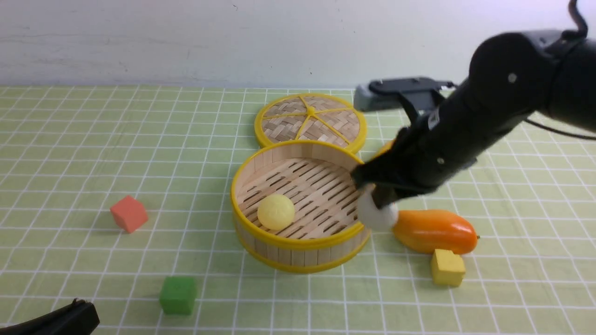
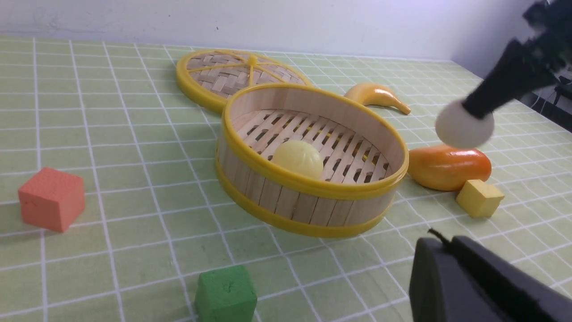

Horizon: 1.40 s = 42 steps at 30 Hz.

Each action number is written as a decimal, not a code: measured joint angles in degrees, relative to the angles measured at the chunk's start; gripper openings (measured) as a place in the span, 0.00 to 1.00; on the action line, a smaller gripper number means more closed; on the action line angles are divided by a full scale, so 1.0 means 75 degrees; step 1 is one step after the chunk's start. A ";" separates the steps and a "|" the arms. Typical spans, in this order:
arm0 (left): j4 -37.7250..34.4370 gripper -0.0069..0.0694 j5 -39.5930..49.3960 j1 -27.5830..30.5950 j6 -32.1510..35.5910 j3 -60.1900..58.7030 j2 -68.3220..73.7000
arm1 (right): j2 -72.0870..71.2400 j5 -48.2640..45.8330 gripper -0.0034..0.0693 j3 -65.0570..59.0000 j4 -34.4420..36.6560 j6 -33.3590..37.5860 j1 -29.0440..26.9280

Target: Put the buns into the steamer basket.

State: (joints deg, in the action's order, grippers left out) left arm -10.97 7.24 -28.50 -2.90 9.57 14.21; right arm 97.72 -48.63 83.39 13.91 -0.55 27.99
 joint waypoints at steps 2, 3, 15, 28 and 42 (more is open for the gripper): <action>0.0000 0.12 0.0000 0.0000 0.0000 0.0000 0.0000 | 0.0256 0.0242 0.06 0.0266 0.0173 0.0073 0.0006; 0.0000 0.12 0.0000 0.0000 0.0000 0.0000 0.0000 | 0.0460 0.0378 0.06 0.0410 0.0223 0.0073 0.0006; 0.0000 0.14 0.0000 0.0000 0.0000 0.0000 0.0000 | 0.3213 0.1500 0.27 0.1978 -0.0310 0.0073 -0.0002; 0.0000 0.16 0.0014 0.0000 0.0000 0.0000 0.0000 | 0.0737 -0.1519 0.61 0.2285 -0.0859 -0.0260 0.0057; -0.0002 0.18 0.0018 0.0000 0.0000 0.0000 0.0000 | -0.2577 -0.2323 0.02 -0.1357 -0.0834 -0.0651 0.0788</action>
State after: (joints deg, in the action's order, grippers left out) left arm -10.98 7.38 -28.50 -2.90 9.57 14.21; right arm 78.39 -66.06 73.21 7.66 -5.43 33.90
